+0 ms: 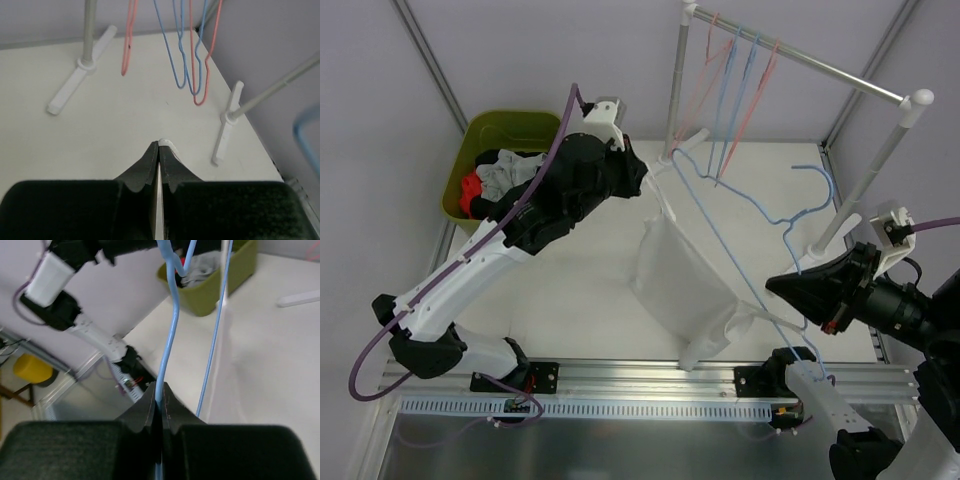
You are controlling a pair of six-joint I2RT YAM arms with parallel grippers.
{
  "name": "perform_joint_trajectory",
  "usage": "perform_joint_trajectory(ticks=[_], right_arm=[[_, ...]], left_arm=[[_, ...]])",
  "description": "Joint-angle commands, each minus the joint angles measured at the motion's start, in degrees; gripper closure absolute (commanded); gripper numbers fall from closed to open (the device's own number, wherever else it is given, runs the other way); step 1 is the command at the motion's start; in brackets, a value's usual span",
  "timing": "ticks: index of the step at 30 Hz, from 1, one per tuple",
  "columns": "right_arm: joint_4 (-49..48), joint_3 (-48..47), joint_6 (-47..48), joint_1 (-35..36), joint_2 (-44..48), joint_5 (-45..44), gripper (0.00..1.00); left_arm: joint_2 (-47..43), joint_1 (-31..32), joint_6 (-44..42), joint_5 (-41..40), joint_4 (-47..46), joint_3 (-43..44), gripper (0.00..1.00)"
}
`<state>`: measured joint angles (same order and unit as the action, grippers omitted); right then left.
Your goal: Remove the tank top from the hanger
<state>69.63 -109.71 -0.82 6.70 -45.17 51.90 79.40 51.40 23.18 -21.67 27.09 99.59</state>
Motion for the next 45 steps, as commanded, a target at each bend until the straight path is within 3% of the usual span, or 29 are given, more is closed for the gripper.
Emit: perform_joint_trajectory(ticks=[1, 3, 4, 5, 6, 7, 8, 9, 12, 14, 18, 23, 24, 26, 27, 31, 33, 36, 37, 39, 40, 45], right_arm=[[-13.8, 4.7, -1.6, 0.3, 2.3, -14.6, 1.0], [-23.6, 13.9, -6.2, 0.3, 5.0, -18.6, 1.0], [-36.4, 17.7, -8.0, 0.2, 6.5, -19.8, 1.0], [-43.6, 21.4, -9.7, 0.3, 9.2, -21.0, 1.0], [-49.7, 27.3, -11.2, 0.3, 10.0, -24.7, 1.0], [-61.1, 29.4, -13.4, 0.2, 10.5, -26.7, 1.0], [-66.4, 31.0, -13.6, 0.3, 11.0, -28.3, 1.0], [-71.3, 32.4, -13.3, 0.2, 10.9, -31.5, 1.0], [-95.1, 38.9, -10.1, 0.3, 11.1, -37.8, 1.0], [-97.7, 39.6, -3.8, 0.2, 10.5, -39.2, 1.0], [-88.2, 34.8, 6.9, 0.3, 9.7, -40.5, 1.0], [-79.1, 40.7, 16.1, 0.2, 16.2, -43.8, 1.0], [-77.5, 40.5, 13.8, 0.3, 17.4, -47.3, 0.99], [-63.4, 37.3, 9.8, 0.2, 18.7, -49.7, 1.0], [-51.7, 32.4, 5.3, 0.3, 18.5, -50.4, 1.0], [-29.1, 24.2, -4.3, 0.3, 16.9, -48.6, 1.0], [-20.6, 23.0, -6.6, 0.3, 16.5, -47.2, 1.0], [-15.2, 23.7, -12.7, 0.3, 17.5, -46.6, 1.0], [-15.0, 25.7, -14.4, 0.2, 17.7, -46.0, 1.0], [-14.7, 27.9, -17.5, 0.3, 17.6, -44.4, 1.0], [-14.7, 28.7, -18.0, 0.3, 17.0, -44.3, 1.0], [-17.0, 27.0, -13.2, 0.2, 9.1, -47.8, 1.0]], left_arm=[[-5.6, 0.1, 2.1, 12.2, -2.7, -5.0, 1.0], [-9.9, 0.1, 3.3, 17.5, -6.9, -11.0, 1.0], [-11.3, 0.1, 3.1, 21.4, -9.0, -12.8, 1.0], [-12.1, 0.1, 2.9, 26.5, -10.6, -14.4, 1.0], [-12.4, 0.1, 2.1, 36.4, -12.2, -15.7, 1.0], [-12.1, 0.3, 1.5, 41.2, -12.4, -16.0, 1.0], [-11.8, 0.4, 1.0, 45.8, -12.4, -16.4, 1.0], [-11.2, 0.4, 0.3, 53.8, -12.3, -17.8, 1.0], [-9.5, 0.4, 0.5, 66.8, -12.4, -21.5, 1.0], [-8.9, 0.4, 0.8, 68.6, -12.2, -25.1, 1.0], [-12.3, 0.4, 2.9, 50.8, -10.8, -33.0, 1.0], [-13.7, 0.1, 7.3, 29.9, -5.5, -36.4, 1.0], [-13.5, 0.1, 8.0, 27.0, -3.9, -36.1, 1.0], [-12.3, 0.1, 9.4, 18.5, -0.8, -35.0, 1.0], [-11.8, 0.1, 9.9, 16.1, 2.3, -34.5, 1.0], [-8.0, -0.1, 8.6, 14.5, 4.8, -32.6, 1.0], [-5.6, -0.1, 7.9, 16.3, 4.9, -31.6, 0.91], [-3.9, -0.1, 7.8, 16.7, 5.1, -30.5, 0.76], [-3.9, -0.1, 7.8, 16.4, 5.2, -30.3, 0.49], [-4.2, -0.1, 7.6, 15.8, 5.2, -29.6, 0.08], [-4.2, -0.1, 7.1, 15.5, 5.3, -29.3, 0.01], [-5.0, -0.1, 3.6, 16.2, 6.6, -26.8, 0.01]])
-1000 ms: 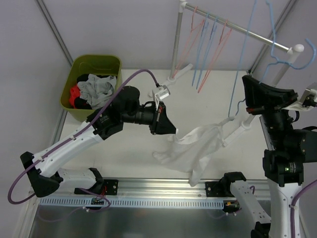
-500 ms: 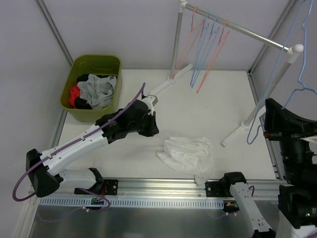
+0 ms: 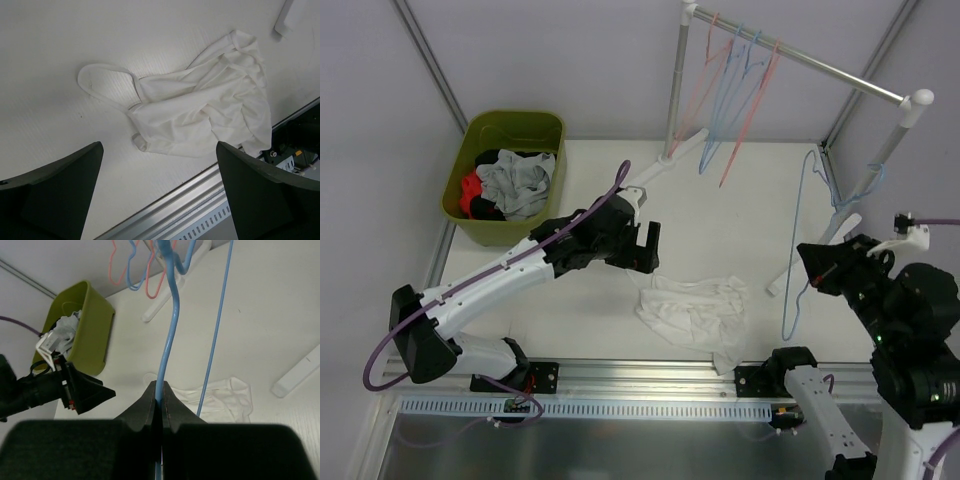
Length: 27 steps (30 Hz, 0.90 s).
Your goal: Remove the tank top from the hanger
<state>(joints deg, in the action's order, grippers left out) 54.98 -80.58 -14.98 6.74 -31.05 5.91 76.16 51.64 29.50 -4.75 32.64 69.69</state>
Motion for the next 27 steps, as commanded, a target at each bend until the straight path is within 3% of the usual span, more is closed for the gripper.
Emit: perform_joint_trajectory(ticks=[1, 6, 14, 20, 27], right_arm=[[-2.9, -3.3, 2.4, 0.2, -8.6, -2.9, 1.0], [-6.5, -12.8, 8.5, 0.3, -20.2, -8.9, 1.0], [-10.2, -26.3, 12.5, -1.6, -40.2, -6.8, 1.0], [-13.0, -32.4, 13.9, -2.7, -49.2, -6.6, 1.0], [-16.0, -37.3, 14.3, -3.0, -56.6, -5.6, 1.0]], left_arm=[[-2.0, -0.4, -3.2, -0.3, 1.1, 3.2, 0.01], [-4.2, -0.3, -3.6, 1.3, 1.8, 2.2, 0.01], [-8.5, -0.3, -3.5, 3.1, 2.6, -1.2, 0.01], [-9.7, -0.3, -4.7, 8.2, 3.2, -1.9, 0.01], [-10.2, -0.3, -5.1, 8.4, 3.8, -2.1, 0.01]])
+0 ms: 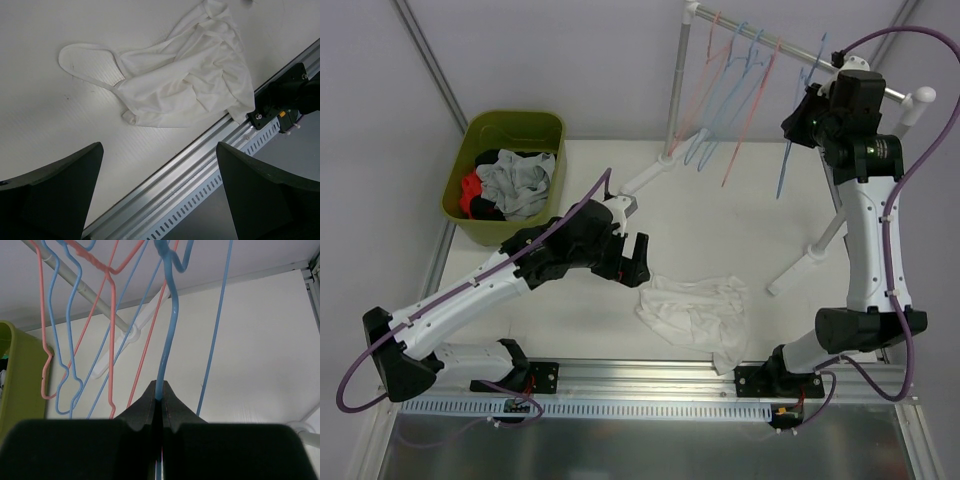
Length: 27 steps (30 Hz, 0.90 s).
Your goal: Remove the tank top from the hanger
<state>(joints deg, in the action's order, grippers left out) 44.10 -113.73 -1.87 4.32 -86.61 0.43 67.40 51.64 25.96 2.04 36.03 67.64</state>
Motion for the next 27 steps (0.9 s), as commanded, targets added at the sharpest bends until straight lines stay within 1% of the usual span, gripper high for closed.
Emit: perform_joint_trajectory(ticks=[1, 4, 6, 7, 10, 13, 14, 15, 16, 17, 18, 19, 21, 23, 24, 26, 27], right_arm=[[-5.3, -4.2, 0.3, -0.5, -1.8, -0.1, 1.0], [-5.9, -1.9, -1.4, -0.2, -3.3, 0.2, 1.0], [-8.4, 1.0, -1.7, 0.9, -2.3, -0.1, 1.0], [-9.4, 4.1, -2.3, 1.0, -1.6, -0.1, 1.0], [-12.0, 7.6, -3.2, 2.2, -0.5, -0.1, 1.0], [-12.6, 8.1, -3.8, 3.5, -0.8, -0.1, 1.0], [-12.9, 8.1, -4.4, 4.1, -1.0, -2.2, 1.0], [-13.2, 8.3, -4.7, 4.4, -1.1, -2.3, 1.0], [-13.3, 8.4, -5.2, 4.6, -1.3, -2.5, 0.99], [-13.4, 8.5, -6.1, 4.6, -1.3, -3.1, 0.95], [-13.3, 8.6, -6.4, 4.6, -0.8, -3.1, 0.82], [-13.4, 8.9, -6.6, 4.6, -0.3, -3.5, 0.75], [-13.2, 10.5, -7.2, 4.6, 2.7, -5.2, 0.54], [-13.2, 12.6, -7.6, 3.7, 5.7, -5.9, 0.44], [-13.1, 15.4, -8.6, 3.2, 7.4, -5.6, 0.32], [-12.5, 18.6, -9.0, 1.3, 12.8, -4.8, 0.19], [-11.7, 21.7, -9.1, 0.8, 14.7, -5.0, 0.06]], left_arm=[[-1.3, -0.3, -1.6, 1.8, 0.4, 0.3, 0.01], [-0.5, -0.3, -1.7, 3.1, 0.7, 1.4, 0.01], [0.1, -0.2, -1.6, 3.5, 0.8, 1.9, 0.01], [0.7, -0.2, -1.8, 3.6, 0.9, 2.5, 0.01], [2.1, -0.2, -2.6, 4.4, 1.0, 4.0, 0.01], [3.9, -0.2, -3.3, 4.9, 1.1, 5.7, 0.01], [4.2, -0.2, -3.4, 5.1, 1.1, 6.0, 0.01], [4.8, -0.2, -3.5, 5.3, 1.1, 6.5, 0.01], [5.8, -0.2, -3.4, 5.5, 1.1, 7.4, 0.01], [6.5, -0.1, -3.2, 5.7, 1.1, 7.9, 0.01], [7.1, 0.0, -3.2, 6.0, 1.1, 8.6, 0.01], [8.8, 0.3, -3.3, 6.2, 1.1, 10.0, 0.01], [10.6, 0.8, -3.7, 6.8, 1.0, 11.4, 0.01], [13.7, 2.0, -4.1, 6.9, 1.0, 13.6, 0.01], [14.7, 2.5, -4.2, 6.7, 1.1, 15.1, 0.01], [18.7, 3.7, -4.2, 5.7, 1.0, 16.7, 0.01], [20.1, 4.1, -3.9, 5.6, 1.0, 17.6, 0.01]])
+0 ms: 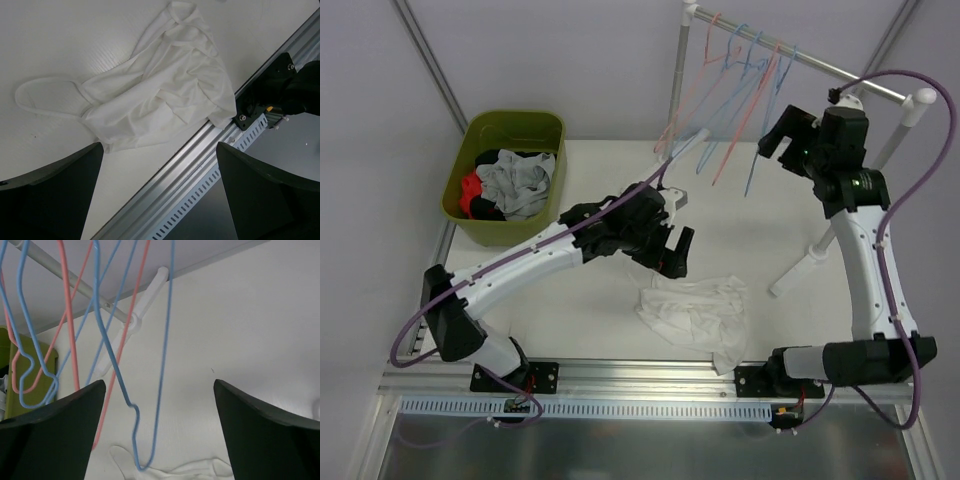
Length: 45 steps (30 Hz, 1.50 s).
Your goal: Remove the tank top from the hanger
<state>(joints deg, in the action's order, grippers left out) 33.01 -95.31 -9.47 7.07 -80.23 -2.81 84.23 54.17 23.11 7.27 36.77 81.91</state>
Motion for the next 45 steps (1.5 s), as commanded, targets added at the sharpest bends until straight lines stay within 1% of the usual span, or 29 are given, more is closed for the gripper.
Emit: perform_joint_trajectory(ticks=[1, 2, 4, 5, 7, 8, 10, 13, 16, 17, 19, 23, 24, 25, 26, 27, 28, 29, 30, 32, 34, 35, 37, 38, 40, 41, 42, 44, 45], right_arm=[[0.1, 4.9, -1.5, -2.9, 10.3, -1.8, 0.01], [2.3, 6.3, -1.6, -3.4, 14.5, -2.4, 0.01], [4.9, 10.6, -1.7, -4.5, 18.8, -2.9, 0.0], [7.6, 11.8, -1.8, -4.9, 23.4, -3.6, 0.0], [9.6, 15.3, -1.5, -5.5, 28.1, -4.1, 0.01], [11.3, 16.0, -0.2, -5.7, 32.4, -4.9, 0.0], [13.8, 15.2, 2.1, -6.0, 35.6, -6.6, 0.01], [21.0, 11.4, 6.4, -6.0, 38.6, -7.7, 0.0], [24.7, 6.9, 8.0, -6.1, 39.5, -4.3, 0.01], [25.0, 6.0, 8.0, -6.1, 39.9, -1.5, 0.0], [25.4, 5.7, 8.1, -6.0, 40.7, 0.5, 0.01], [26.6, 4.2, 8.9, -6.0, 41.0, 0.1, 0.01], [26.7, 3.7, 8.9, -6.1, 40.9, 0.0, 0.01], [26.8, 3.4, 8.9, -6.0, 40.9, 0.3, 0.0], [26.8, 3.0, 8.9, -6.1, 40.8, 0.5, 0.0], [26.8, 2.4, 8.9, -6.1, 40.7, 0.6, 0.0], [26.8, 2.1, 8.9, -6.1, 40.7, 0.8, 0.01], [26.8, 1.8, 8.9, -6.1, 40.5, 1.0, 0.01], [26.8, 1.6, 8.9, -6.0, 40.4, 1.1, 0.01], [26.8, 0.7, 8.9, -6.0, 40.2, 1.1, 0.0], [26.8, -0.1, 9.4, -6.1, 40.2, 1.2, 0.0], [26.8, -0.2, 10.9, -6.0, 40.2, 1.2, 0.01], [26.8, -0.1, 11.2, -6.1, 40.3, 1.0, 0.0], [26.8, 0.0, 11.3, -6.0, 40.4, 1.0, 0.01], [26.7, 0.6, 11.3, -6.0, 40.4, 0.9, 0.0], [26.7, 0.8, 11.1, -6.0, 40.4, 0.9, 0.01], [26.6, 1.0, 11.1, -6.0, 40.4, 0.9, 0.01], [26.4, 1.2, 11.0, -6.0, 40.2, 1.2, 0.01], [26.1, 1.1, 11.0, -6.0, 40.1, 1.5, 0.0]], left_arm=[[6.3, 1.8, -0.4, 0.6, 0.3, 4.9, 0.01], [7.9, 2.6, -0.4, 0.7, 0.3, 5.7, 0.01], [12.2, 3.7, -0.7, 0.3, 0.2, 8.0, 0.01], [13.6, 5.0, -1.0, 0.0, 0.2, 8.5, 0.01], [17.7, 6.1, -2.0, -0.5, 0.3, 10.1, 0.01], [19.0, 7.3, -2.3, -0.7, 0.3, 10.5, 0.01], [22.5, 8.3, -2.0, -0.3, 0.3, 11.5, 0.01], [26.8, 10.9, -1.5, -2.2, 0.3, 12.5, 0.01], [31.5, 13.9, -1.6, -6.8, 0.2, 12.8, 0.01], [32.8, 14.4, -1.2, -6.9, 0.2, 12.7, 0.01], [36.0, 15.6, 0.4, -9.5, 0.2, 12.3, 0.01], [39.0, 17.5, 2.3, -14.1, 0.1, 10.5, 0.01], [39.7, 17.8, 2.9, -15.2, 0.1, 10.1, 0.04], [40.0, 18.2, 3.2, -16.0, 0.2, 9.6, 0.13], [40.2, 18.2, 3.6, -16.4, 0.1, 9.2, 0.34], [40.4, 18.2, 5.0, -17.5, 0.1, 7.8, 0.74], [40.3, 18.2, 5.5, -18.3, 0.0, 7.0, 0.88], [40.2, 18.2, 6.0, -19.0, 0.0, 5.9, 0.98], [39.4, 18.0, 6.6, -20.3, 0.0, 5.3, 1.0], [36.7, 16.9, 8.1, -22.0, 0.1, 2.2, 1.0], [29.8, 15.4, 8.7, -24.8, 0.2, 0.1, 1.0], [23.5, 13.8, 9.2, -26.0, 0.4, -2.0, 1.0], [16.8, 11.6, 9.9, -28.5, 1.1, -3.8, 1.0], [10.8, 8.4, 10.3, -28.7, 1.7, -4.1, 1.0], [5.9, 4.9, 9.8, -29.3, 3.6, -3.3, 1.0], [3.9, 3.1, 8.4, -29.6, 4.4, -1.2, 1.0], [1.1, -0.5, 7.4, -30.0, 5.1, 0.2, 1.0], [-1.0, -4.4, 4.5, -30.6, 7.9, 6.0, 1.0], [-1.3, -8.3, 3.5, -30.6, 8.8, 8.1, 1.0]])
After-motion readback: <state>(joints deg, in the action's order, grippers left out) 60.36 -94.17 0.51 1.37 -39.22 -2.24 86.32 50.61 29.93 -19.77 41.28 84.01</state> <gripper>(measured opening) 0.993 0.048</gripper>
